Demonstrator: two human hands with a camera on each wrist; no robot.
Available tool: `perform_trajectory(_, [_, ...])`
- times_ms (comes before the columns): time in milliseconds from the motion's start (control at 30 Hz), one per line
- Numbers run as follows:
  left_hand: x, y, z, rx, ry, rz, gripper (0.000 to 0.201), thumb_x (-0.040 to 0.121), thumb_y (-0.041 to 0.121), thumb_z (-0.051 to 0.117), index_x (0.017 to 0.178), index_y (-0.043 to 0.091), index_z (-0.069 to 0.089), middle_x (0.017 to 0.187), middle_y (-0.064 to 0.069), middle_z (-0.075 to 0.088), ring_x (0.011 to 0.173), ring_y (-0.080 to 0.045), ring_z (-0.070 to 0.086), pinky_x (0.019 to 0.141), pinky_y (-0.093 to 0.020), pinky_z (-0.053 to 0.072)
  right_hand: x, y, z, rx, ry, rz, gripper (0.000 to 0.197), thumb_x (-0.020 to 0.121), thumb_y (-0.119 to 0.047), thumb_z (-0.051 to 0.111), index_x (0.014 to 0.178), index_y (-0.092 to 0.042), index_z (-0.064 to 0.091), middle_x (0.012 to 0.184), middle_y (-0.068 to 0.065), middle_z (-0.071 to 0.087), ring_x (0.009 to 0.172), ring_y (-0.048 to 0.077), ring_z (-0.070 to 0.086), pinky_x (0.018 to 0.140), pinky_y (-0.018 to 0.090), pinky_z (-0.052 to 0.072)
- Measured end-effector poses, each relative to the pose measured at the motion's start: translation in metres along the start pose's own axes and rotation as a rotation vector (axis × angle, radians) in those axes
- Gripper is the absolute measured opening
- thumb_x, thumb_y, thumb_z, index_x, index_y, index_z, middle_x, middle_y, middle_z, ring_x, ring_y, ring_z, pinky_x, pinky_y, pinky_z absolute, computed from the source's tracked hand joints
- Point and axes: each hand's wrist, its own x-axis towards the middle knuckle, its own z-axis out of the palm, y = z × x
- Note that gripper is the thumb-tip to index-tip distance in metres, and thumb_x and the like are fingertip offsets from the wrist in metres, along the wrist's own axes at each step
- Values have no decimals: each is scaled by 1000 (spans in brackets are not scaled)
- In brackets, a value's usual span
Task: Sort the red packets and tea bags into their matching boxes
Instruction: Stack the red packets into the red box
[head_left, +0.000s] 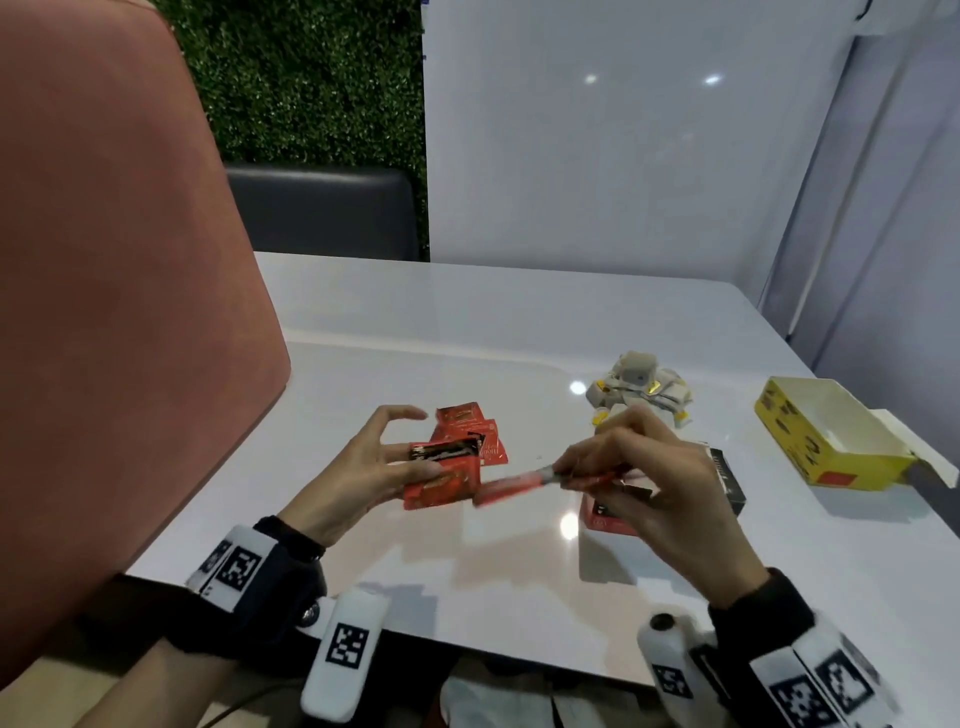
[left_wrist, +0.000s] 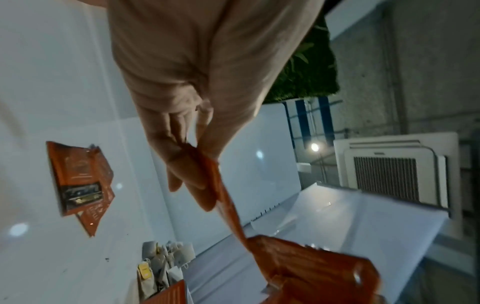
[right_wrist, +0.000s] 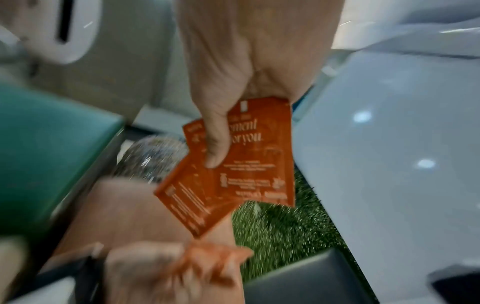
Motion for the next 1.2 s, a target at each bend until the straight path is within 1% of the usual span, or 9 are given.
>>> perform_trajectory(167, [3, 21, 19, 199, -256, -35, 6, 84, 10, 65, 89, 9, 68, 84, -6, 71, 76, -13, 66, 65, -17, 48, 3, -3, -12, -226, -182, -290, 6, 78, -8, 73, 74, -9, 69, 89, -9, 68, 80, 16, 60, 63, 29, 50])
perform_trajectory(367, [3, 26, 35, 228, -460, -121, 17, 77, 29, 73, 83, 17, 63, 76, 8, 67, 67, -4, 61, 62, -17, 47, 9, 1, -13, -261, -242, -368, 12, 85, -13, 65, 76, -15, 57, 92, -10, 72, 85, 16, 58, 64, 33, 50])
perform_trajectory(533, [4, 20, 26, 112, -310, -93, 24, 78, 13, 71, 95, 18, 55, 85, -4, 70, 75, -15, 67, 63, -23, 48, 3, 13, -15, -240, -67, -31, 19, 85, -26, 63, 78, -8, 64, 105, -2, 68, 95, 12, 62, 77, 28, 53])
perform_trajectory(633, [5, 15, 14, 135, -165, -15, 40, 86, 10, 64, 120, 29, 54, 103, -11, 70, 91, -23, 68, 76, -30, 55, 4, 21, -16, 41, 172, 413, 19, 72, -32, 72, 82, -18, 64, 85, -1, 71, 80, 18, 69, 74, 42, 56])
perform_trajectory(700, [6, 12, 16, 179, -112, 17, 28, 86, 11, 61, 112, 21, 64, 107, -12, 69, 94, -23, 68, 85, -37, 55, 9, 27, -14, 96, 169, 550, 31, 65, -43, 76, 86, -23, 64, 88, 1, 71, 84, 22, 68, 78, 47, 56])
perform_trajectory(900, [7, 0, 47, 301, -123, -12, 16, 89, 9, 58, 91, 16, 72, 96, -3, 71, 88, -15, 67, 85, -30, 52, 26, 25, 15, 250, 96, 647, 20, 74, -24, 73, 87, -11, 65, 83, -1, 68, 64, -3, 64, 55, 11, 48])
perform_trajectory(1033, [5, 0, 58, 114, -160, -90, 23, 93, 17, 53, 100, 5, 70, 95, -7, 73, 87, -19, 69, 76, -29, 56, 27, 12, 21, 42, 222, 266, 14, 78, -19, 70, 87, -16, 60, 83, -8, 69, 76, 2, 67, 66, 19, 54])
perform_trajectory(1133, [4, 7, 56, -107, -133, -96, 41, 91, 33, 49, 117, 4, 63, 105, -16, 69, 96, -32, 66, 83, -47, 55, 14, 9, 24, -279, 40, -230, 6, 87, -16, 62, 93, -18, 62, 97, 0, 71, 89, 13, 65, 73, 28, 51])
perform_trajectory(1200, [4, 10, 52, -129, -142, -87, 54, 88, 46, 46, 119, 4, 60, 110, -25, 65, 101, -39, 63, 89, -54, 51, 6, 11, 24, -339, -21, -332, 4, 88, -18, 60, 91, -19, 58, 103, -4, 72, 97, 12, 61, 72, 32, 50])
